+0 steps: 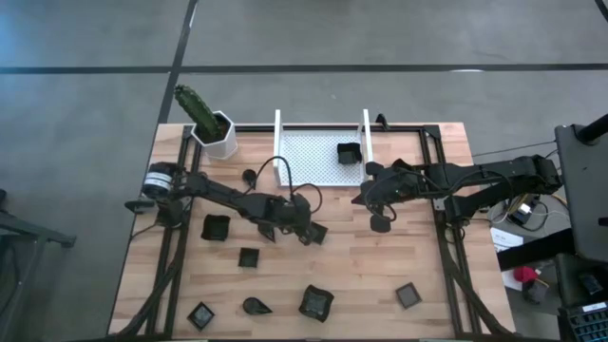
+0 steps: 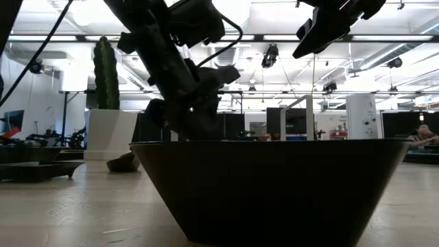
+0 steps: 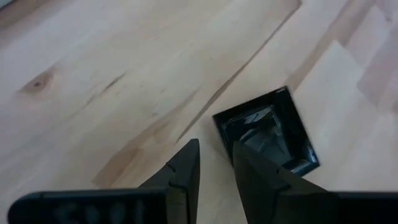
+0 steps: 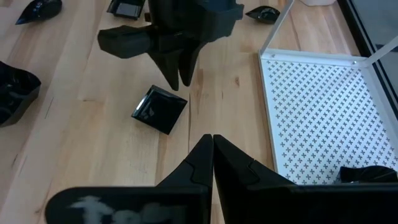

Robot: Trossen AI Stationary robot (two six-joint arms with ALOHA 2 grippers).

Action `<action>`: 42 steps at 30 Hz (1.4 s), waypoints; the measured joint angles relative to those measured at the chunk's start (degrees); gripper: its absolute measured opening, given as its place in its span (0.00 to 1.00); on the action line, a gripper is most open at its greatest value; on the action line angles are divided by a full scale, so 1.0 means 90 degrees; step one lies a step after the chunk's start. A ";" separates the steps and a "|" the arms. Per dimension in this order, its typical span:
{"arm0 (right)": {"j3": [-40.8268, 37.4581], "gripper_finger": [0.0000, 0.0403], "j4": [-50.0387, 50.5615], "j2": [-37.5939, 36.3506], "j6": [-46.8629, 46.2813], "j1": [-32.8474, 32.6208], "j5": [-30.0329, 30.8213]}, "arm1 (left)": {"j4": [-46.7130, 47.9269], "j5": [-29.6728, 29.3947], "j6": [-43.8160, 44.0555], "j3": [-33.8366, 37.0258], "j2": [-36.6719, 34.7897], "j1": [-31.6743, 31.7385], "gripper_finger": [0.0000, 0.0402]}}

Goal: Pick & Place Mini shaped plates
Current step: Put the black square plate on the shelf

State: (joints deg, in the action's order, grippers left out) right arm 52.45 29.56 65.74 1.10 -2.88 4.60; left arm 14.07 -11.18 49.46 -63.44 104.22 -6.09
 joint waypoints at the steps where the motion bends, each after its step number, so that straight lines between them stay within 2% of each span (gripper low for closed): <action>1: 0.0000 0.02 -0.0002 0.0002 0.0000 0.0000 -0.0002 | 0.0014 -0.0002 0.0018 0.0005 0.0000 0.0002 0.22; 9: 0.0000 0.02 -0.0017 0.0002 0.0044 0.0000 0.0000 | -0.0118 0.0004 0.0113 -0.0026 0.0108 0.0000 0.22; 14: 0.0000 0.02 -0.0016 0.0002 0.0062 0.0000 0.0000 | -0.0249 0.0249 0.0185 -0.0021 0.0242 0.0000 0.22; 42: 0.0002 0.02 -0.0040 0.0002 0.0114 0.0002 0.0002 | -0.0745 0.0268 0.0036 0.0010 0.0477 -0.0032 0.22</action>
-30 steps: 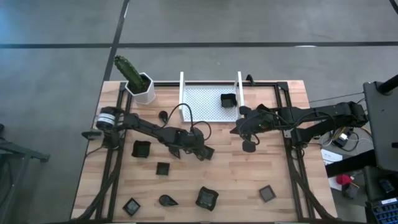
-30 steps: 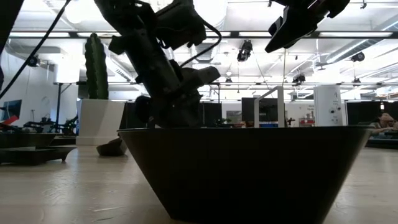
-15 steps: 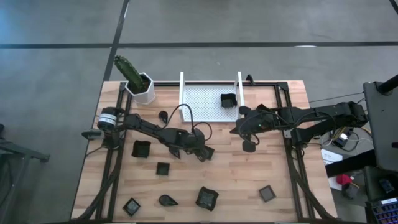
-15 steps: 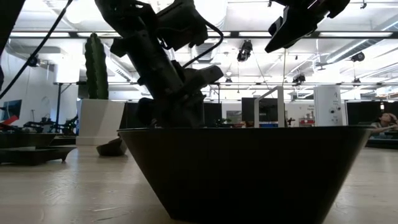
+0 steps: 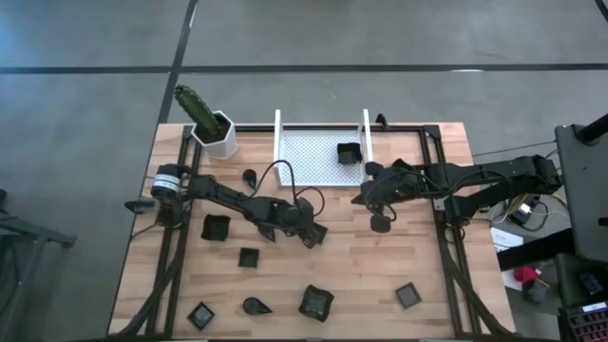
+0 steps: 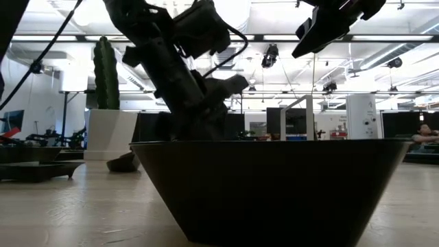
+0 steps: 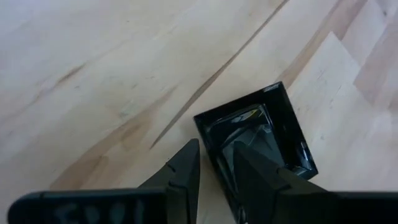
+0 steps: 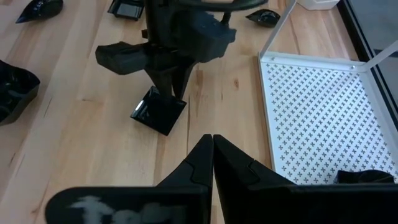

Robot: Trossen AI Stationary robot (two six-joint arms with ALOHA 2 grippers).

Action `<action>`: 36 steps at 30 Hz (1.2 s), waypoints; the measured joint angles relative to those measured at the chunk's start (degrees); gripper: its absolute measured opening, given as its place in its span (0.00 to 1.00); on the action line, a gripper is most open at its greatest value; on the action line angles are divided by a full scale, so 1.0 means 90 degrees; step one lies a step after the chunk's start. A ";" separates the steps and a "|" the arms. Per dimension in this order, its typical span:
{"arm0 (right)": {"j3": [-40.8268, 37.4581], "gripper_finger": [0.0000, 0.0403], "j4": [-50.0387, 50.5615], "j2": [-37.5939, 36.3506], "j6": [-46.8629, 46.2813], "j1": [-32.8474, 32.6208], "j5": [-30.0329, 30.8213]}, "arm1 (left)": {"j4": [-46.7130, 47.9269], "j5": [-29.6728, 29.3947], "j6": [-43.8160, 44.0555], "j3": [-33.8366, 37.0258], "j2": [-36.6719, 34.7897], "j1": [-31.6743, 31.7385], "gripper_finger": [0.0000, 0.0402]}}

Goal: Pick & Place Mini shaped plates
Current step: Put the black square plate on the shelf

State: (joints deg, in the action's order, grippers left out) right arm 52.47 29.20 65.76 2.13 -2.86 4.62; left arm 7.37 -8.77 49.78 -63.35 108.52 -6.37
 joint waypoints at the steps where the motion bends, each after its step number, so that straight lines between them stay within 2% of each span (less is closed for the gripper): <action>1: 0.0000 0.02 -0.0001 0.0001 0.0001 -0.0001 -0.0001 | 0.0013 0.0006 -0.0022 -0.0003 0.0046 0.0000 0.22; 7: 0.0000 0.02 0.0007 0.0002 0.0002 0.0001 -0.0002 | 0.0032 0.0028 -0.0115 -0.0037 0.0106 0.0000 0.20; 13: 0.0000 0.02 0.0009 0.0002 0.0002 0.0000 -0.0002 | 0.0149 0.0056 -0.0390 -0.0120 0.0106 0.0002 0.02; 20: 0.0000 0.02 0.0012 0.0002 0.0000 0.0001 -0.0002 | 0.0363 0.0057 -0.0774 -0.0414 -0.0022 0.0035 0.01; 26: 0.0000 0.02 0.0014 0.0002 0.0000 0.0000 -0.0002 | 0.1407 0.0052 -0.1530 -0.1168 -0.0159 0.0241 0.00; 30: 0.0000 0.02 0.0014 0.0002 -0.0002 0.0001 -0.0005 | 0.2260 0.0085 -0.2368 -0.1856 -0.0183 0.0502 0.00; 36: 0.0000 0.02 0.0012 0.0002 -0.0005 -0.0002 -0.0005 | 0.3229 0.0489 -0.3894 -0.2874 -0.0193 0.1131 0.00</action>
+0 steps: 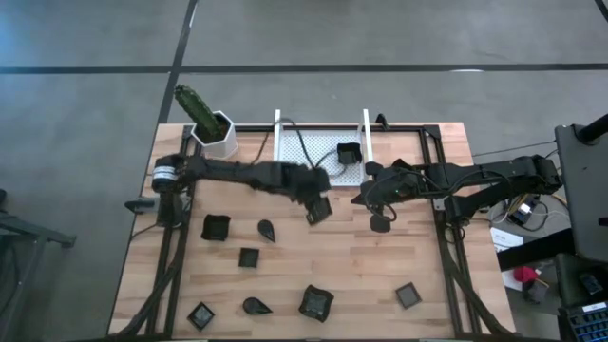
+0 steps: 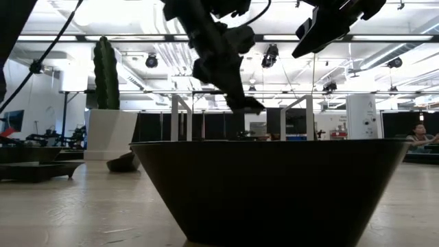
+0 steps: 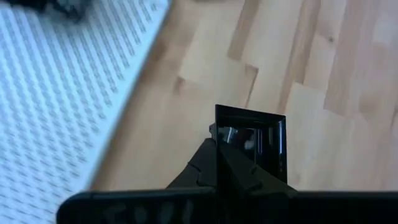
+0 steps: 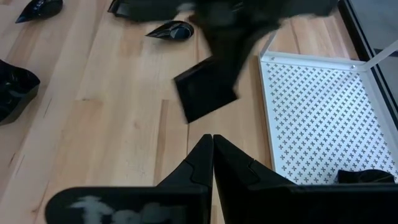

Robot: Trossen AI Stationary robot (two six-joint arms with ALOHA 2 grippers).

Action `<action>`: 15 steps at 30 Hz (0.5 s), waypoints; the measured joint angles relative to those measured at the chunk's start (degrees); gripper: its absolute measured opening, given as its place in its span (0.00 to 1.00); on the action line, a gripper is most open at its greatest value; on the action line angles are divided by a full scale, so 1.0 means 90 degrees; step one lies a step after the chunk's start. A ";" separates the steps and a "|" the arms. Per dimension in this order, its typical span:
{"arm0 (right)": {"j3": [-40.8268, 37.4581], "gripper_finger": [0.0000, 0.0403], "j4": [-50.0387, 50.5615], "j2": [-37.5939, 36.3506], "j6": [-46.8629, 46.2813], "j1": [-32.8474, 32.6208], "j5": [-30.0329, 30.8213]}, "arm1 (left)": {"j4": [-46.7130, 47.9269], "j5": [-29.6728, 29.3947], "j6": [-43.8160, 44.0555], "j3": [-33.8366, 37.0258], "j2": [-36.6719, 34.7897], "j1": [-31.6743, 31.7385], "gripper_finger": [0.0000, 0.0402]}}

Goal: Pick & Place Mini shaped plates
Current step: Put the black square plate on the shelf

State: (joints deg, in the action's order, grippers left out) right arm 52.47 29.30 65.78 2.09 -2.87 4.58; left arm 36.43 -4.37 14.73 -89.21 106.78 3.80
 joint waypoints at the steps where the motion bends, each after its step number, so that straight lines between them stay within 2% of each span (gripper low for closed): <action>1: 0.0000 0.02 0.0000 0.0000 -0.0002 0.0002 0.0002 | 0.0153 0.0133 -0.0256 -0.0143 0.0000 0.0133 0.00; 7: 0.0000 0.02 0.0001 0.0000 -0.0019 0.0002 0.0000 | 0.0670 0.0697 -0.1451 -0.0774 0.0000 0.1027 0.00; 15: 0.0000 0.02 -0.0034 0.0000 0.0005 0.0002 0.0003 | 0.0425 0.1320 -0.2621 -0.0818 0.0015 0.2092 0.00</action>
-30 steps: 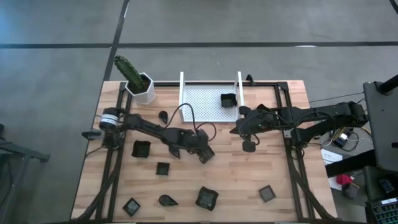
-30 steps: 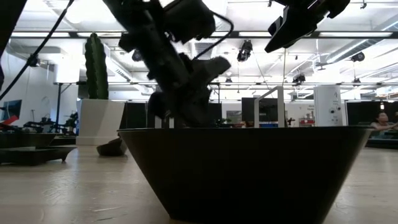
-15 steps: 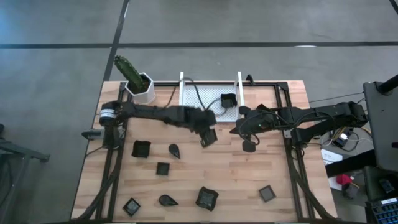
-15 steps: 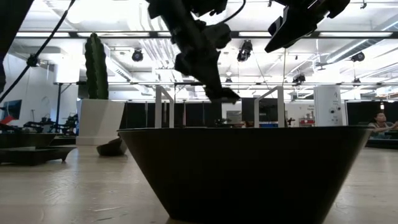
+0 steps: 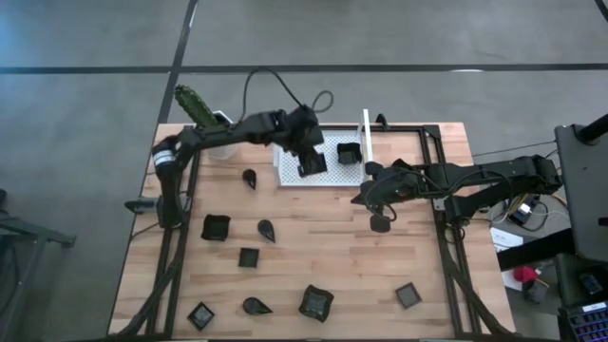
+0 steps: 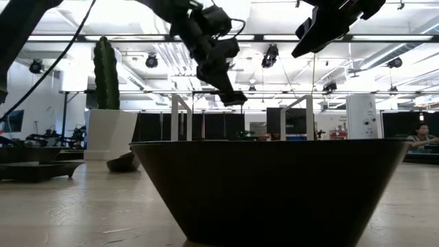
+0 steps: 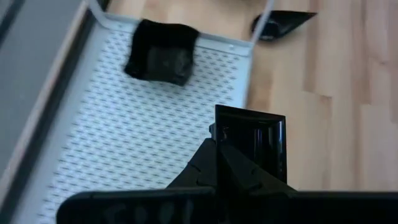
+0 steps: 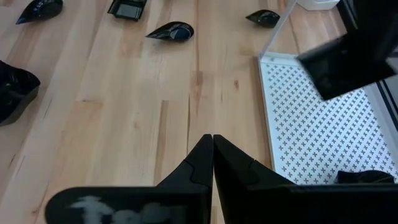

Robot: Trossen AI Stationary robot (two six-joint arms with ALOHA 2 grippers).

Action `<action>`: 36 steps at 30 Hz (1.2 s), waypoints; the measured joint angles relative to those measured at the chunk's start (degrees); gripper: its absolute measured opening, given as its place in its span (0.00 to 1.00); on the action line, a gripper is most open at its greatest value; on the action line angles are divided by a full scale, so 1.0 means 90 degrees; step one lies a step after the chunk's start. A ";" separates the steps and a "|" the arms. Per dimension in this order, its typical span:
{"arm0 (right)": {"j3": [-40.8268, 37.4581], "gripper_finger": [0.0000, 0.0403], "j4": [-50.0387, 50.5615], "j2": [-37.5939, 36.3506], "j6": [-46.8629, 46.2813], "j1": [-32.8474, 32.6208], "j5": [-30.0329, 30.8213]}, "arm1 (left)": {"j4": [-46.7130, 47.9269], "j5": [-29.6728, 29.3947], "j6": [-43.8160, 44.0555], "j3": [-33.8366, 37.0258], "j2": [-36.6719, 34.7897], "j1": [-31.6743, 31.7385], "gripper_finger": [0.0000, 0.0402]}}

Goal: Pick & Place Mini shaped plates
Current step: Put the black square plate on the shelf

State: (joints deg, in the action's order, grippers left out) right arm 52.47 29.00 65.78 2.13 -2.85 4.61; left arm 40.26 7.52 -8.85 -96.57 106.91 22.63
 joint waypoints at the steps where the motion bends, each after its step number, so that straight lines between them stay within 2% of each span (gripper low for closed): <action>1: 0.0000 0.02 -0.0028 0.0000 0.0000 0.0000 0.0002 | -0.0080 0.0087 -0.0151 0.0004 0.0018 0.0094 0.00; 6: 0.0002 0.02 -0.0231 0.0000 0.0000 0.0005 0.0006 | -0.0627 0.0421 -0.0472 0.0007 0.0180 0.0427 0.00; 17: 0.0002 0.02 -0.0348 0.0000 -0.0010 0.0005 0.0007 | -0.1306 0.0441 -0.1036 0.0007 0.1055 0.0693 0.00; 26: 0.0002 0.02 -0.0461 0.0000 -0.0016 0.0004 0.0006 | -0.1662 0.0113 -0.1356 0.0007 0.1723 0.0755 0.00; 33: 0.0002 0.02 -0.0459 0.0000 -0.0002 0.0005 0.0006 | -0.1886 -0.0016 -0.1430 -0.0129 0.1928 0.0811 0.00; 36: 0.0002 0.02 -0.0459 0.0000 -0.0002 0.0005 0.0007 | -0.2012 -0.0016 -0.1741 -0.0133 0.1923 0.0816 0.00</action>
State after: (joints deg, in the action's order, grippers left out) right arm 52.49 24.86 65.78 2.11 -2.81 4.67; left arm 22.15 7.38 -24.53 -97.77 124.22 29.97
